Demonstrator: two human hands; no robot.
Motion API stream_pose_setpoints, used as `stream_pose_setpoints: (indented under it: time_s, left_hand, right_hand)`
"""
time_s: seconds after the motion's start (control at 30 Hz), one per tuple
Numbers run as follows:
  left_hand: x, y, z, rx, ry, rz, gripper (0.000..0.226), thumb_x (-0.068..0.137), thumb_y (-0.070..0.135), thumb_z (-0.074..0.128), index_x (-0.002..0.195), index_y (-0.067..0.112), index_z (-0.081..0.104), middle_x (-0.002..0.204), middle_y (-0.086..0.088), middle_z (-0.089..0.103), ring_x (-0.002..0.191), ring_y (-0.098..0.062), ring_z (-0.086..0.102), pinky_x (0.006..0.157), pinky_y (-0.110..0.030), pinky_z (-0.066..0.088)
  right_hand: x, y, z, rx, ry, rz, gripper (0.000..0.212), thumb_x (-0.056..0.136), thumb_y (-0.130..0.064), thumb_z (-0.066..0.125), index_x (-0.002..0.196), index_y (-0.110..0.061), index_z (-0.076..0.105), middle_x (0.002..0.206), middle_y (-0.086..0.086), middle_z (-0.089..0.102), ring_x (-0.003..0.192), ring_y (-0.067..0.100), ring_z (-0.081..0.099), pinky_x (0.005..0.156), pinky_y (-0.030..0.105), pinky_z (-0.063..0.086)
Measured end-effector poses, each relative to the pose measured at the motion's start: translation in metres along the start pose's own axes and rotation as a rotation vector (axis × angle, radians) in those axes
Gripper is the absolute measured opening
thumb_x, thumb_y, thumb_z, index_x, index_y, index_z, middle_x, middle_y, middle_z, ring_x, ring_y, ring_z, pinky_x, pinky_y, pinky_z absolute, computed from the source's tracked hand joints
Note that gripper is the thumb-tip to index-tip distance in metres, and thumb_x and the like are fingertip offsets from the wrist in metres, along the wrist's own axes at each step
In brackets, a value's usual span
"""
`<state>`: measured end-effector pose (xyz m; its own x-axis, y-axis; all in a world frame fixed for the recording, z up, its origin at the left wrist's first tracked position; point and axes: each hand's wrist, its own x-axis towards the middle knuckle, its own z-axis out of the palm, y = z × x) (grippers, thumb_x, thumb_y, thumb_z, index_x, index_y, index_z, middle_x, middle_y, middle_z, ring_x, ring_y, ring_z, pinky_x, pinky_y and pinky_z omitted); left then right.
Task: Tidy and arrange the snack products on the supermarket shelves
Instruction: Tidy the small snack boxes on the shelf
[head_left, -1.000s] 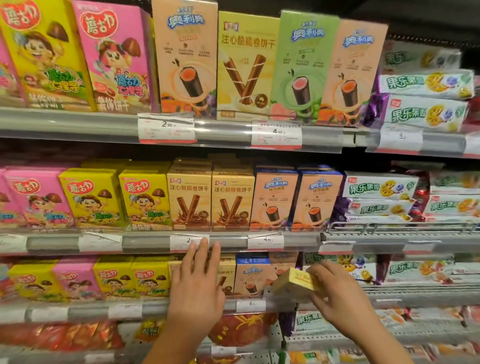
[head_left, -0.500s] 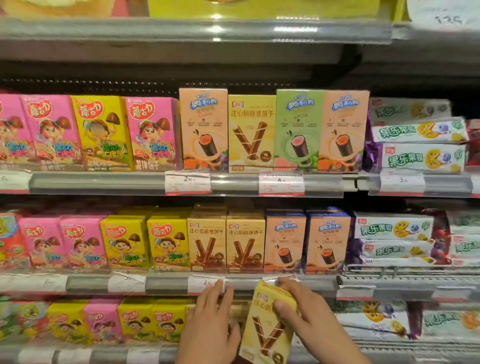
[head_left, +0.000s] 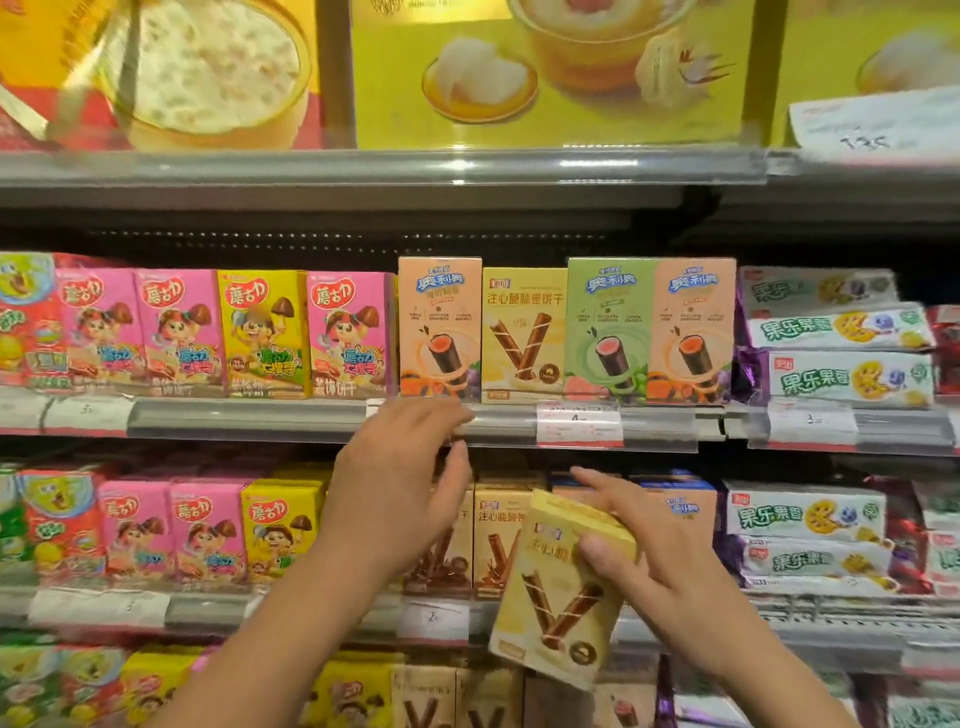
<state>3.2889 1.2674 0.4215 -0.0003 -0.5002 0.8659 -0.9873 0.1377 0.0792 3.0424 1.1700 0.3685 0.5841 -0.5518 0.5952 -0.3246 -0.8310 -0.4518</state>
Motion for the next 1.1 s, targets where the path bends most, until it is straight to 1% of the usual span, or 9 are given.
stream_pose_setpoints:
  time_s: [0.1, 0.23, 0.37, 0.43, 0.63, 0.73, 0.8, 0.97, 1.1]
  left_hand:
    - [0.041, -0.004, -0.007, 0.081, 0.052, 0.088, 0.040, 0.094, 0.025, 0.056, 0.132, 0.016, 0.062, 0.138, -0.001, 0.059, 0.131, -0.021, 0.049, 0.111, -0.040, 0.040]
    - [0.084, -0.014, -0.009, 0.222, 0.045, 0.111, 0.052, 0.097, 0.033, 0.047, 0.145, 0.013, 0.048, 0.156, -0.009, 0.041, 0.144, -0.030, 0.034, 0.116, -0.048, 0.034]
    - [0.117, -0.029, -0.009, 0.377, -0.037, 0.045, 0.062, 0.100, 0.041, 0.044, 0.156, 0.014, 0.031, 0.167, -0.010, 0.017, 0.154, -0.031, 0.010, 0.122, -0.051, 0.022]
    - [0.128, -0.034, -0.013, 0.402, -0.056, 0.036, 0.060, 0.101, 0.042, 0.044, 0.154, 0.015, 0.035, 0.168, -0.011, 0.014, 0.155, -0.032, 0.008, 0.120, -0.052, 0.021]
    - [0.139, -0.039, -0.025, 0.345, -0.090, 0.014, 0.048, 0.096, 0.042, 0.052, 0.140, 0.023, 0.049, 0.163, -0.009, 0.030, 0.151, -0.031, 0.023, 0.120, -0.053, 0.024]
    - [0.141, -0.033, -0.035, 0.306, -0.085, 0.020, 0.041, 0.093, 0.039, 0.057, 0.130, 0.023, 0.052, 0.133, -0.005, 0.061, 0.129, -0.027, 0.051, 0.117, -0.051, 0.029]
    - [0.143, -0.029, -0.041, 0.309, -0.084, 0.025, 0.039, 0.092, 0.039, 0.061, 0.126, 0.023, 0.051, 0.113, -0.001, 0.068, 0.113, -0.027, 0.060, 0.116, -0.052, 0.030]
    - [0.148, -0.027, -0.055, 0.261, -0.183, 0.046, 0.057, 0.085, 0.041, 0.075, 0.134, 0.024, 0.051, 0.125, 0.000, 0.058, 0.110, -0.023, 0.058, 0.095, -0.043, 0.049]
    - [0.147, -0.024, -0.066, 0.216, -0.284, 0.056, 0.045, 0.084, 0.038, 0.078, 0.126, 0.031, 0.062, 0.117, 0.007, 0.050, 0.098, -0.016, 0.056, 0.073, -0.033, 0.049]
  right_hand:
    - [0.025, -0.001, -0.020, -0.092, 0.065, -0.057, 0.059, 0.094, -0.070, 0.037, 0.131, -0.029, 0.056, 0.152, -0.024, 0.041, 0.139, -0.001, 0.040, 0.105, 0.032, 0.044]
    - [0.043, 0.005, -0.028, -0.205, 0.056, -0.023, 0.071, 0.093, -0.072, 0.031, 0.142, -0.024, 0.049, 0.157, -0.009, 0.042, 0.146, 0.007, 0.035, 0.114, 0.038, 0.038]
    - [0.042, 0.010, -0.024, -0.290, 0.016, -0.001, 0.076, 0.090, -0.075, 0.025, 0.143, -0.026, 0.048, 0.163, -0.014, 0.028, 0.151, 0.003, 0.019, 0.123, 0.029, 0.021]
    - [0.041, 0.007, -0.023, -0.312, 0.014, 0.005, 0.077, 0.089, -0.076, 0.023, 0.143, -0.027, 0.049, 0.164, -0.015, 0.027, 0.151, 0.000, 0.015, 0.123, 0.025, 0.015]
    - [0.042, 0.002, -0.026, -0.273, 0.016, 0.037, 0.079, 0.088, -0.076, 0.023, 0.140, -0.025, 0.053, 0.161, -0.014, 0.032, 0.148, -0.002, 0.019, 0.118, 0.020, 0.016]
    - [0.042, 0.001, -0.027, -0.277, 0.006, 0.033, 0.077, 0.088, -0.076, 0.024, 0.139, -0.026, 0.053, 0.162, -0.014, 0.032, 0.149, -0.001, 0.020, 0.119, 0.022, 0.017]
    - [0.042, 0.002, -0.028, -0.277, -0.001, 0.036, 0.077, 0.088, -0.076, 0.024, 0.140, -0.026, 0.052, 0.162, -0.015, 0.031, 0.150, 0.000, 0.019, 0.119, 0.022, 0.017]
    - [0.042, 0.007, -0.031, -0.248, -0.014, 0.054, 0.078, 0.088, -0.078, 0.025, 0.143, -0.029, 0.049, 0.161, -0.019, 0.030, 0.149, -0.002, 0.020, 0.122, 0.031, 0.024]
    - [0.044, 0.013, -0.032, -0.262, -0.024, 0.057, 0.082, 0.088, -0.080, 0.025, 0.149, -0.029, 0.044, 0.162, -0.019, 0.030, 0.149, -0.002, 0.022, 0.121, 0.031, 0.028]
